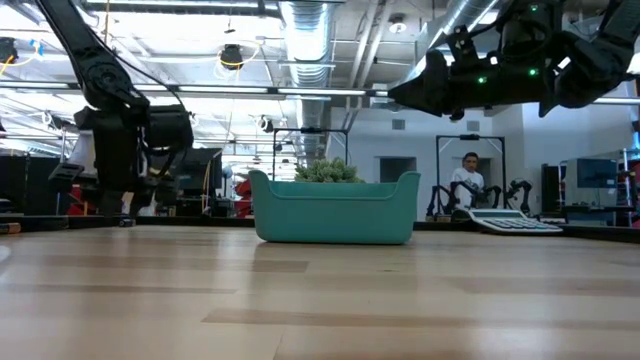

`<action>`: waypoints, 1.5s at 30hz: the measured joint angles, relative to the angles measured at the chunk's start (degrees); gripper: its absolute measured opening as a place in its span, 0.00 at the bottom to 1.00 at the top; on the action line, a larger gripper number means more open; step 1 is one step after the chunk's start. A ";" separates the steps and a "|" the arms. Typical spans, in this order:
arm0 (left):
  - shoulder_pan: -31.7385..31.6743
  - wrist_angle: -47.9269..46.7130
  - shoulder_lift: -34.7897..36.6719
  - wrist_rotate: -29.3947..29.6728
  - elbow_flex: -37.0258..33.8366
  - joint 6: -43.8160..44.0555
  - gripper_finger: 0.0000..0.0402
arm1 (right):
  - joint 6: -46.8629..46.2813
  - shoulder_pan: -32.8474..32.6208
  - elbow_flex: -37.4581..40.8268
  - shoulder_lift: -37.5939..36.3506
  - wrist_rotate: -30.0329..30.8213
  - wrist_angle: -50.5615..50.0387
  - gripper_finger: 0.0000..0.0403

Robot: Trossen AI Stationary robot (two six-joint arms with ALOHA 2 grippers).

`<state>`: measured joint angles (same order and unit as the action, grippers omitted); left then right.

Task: Sort batteries
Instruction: Put the black battery into the green bin

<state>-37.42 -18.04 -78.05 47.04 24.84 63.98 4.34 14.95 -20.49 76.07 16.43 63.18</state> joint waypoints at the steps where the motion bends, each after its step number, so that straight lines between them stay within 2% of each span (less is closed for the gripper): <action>1: -0.13 -0.13 -0.67 -0.04 0.00 0.14 0.36 | 0.02 -0.16 0.00 0.00 0.00 0.02 0.45; 14: -1.41 6.85 -10.97 2.63 0.24 1.19 0.38 | 0.20 -0.45 0.00 0.00 -0.02 0.73 0.45; 23: -2.40 6.22 -10.99 2.54 0.15 3.25 0.39 | 0.64 -0.45 0.00 0.00 -0.02 0.68 0.45; 33: -4.34 6.61 -11.06 3.56 0.06 6.23 0.53 | 0.66 -0.26 0.00 0.00 -0.04 -1.15 0.45; 45: -7.83 12.78 -11.08 3.41 0.00 -2.01 0.54 | 0.63 -0.19 0.00 0.13 -0.07 -1.60 0.45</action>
<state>-45.24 -5.26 -89.12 50.46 24.84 61.96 4.97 14.76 -20.49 76.20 16.36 61.58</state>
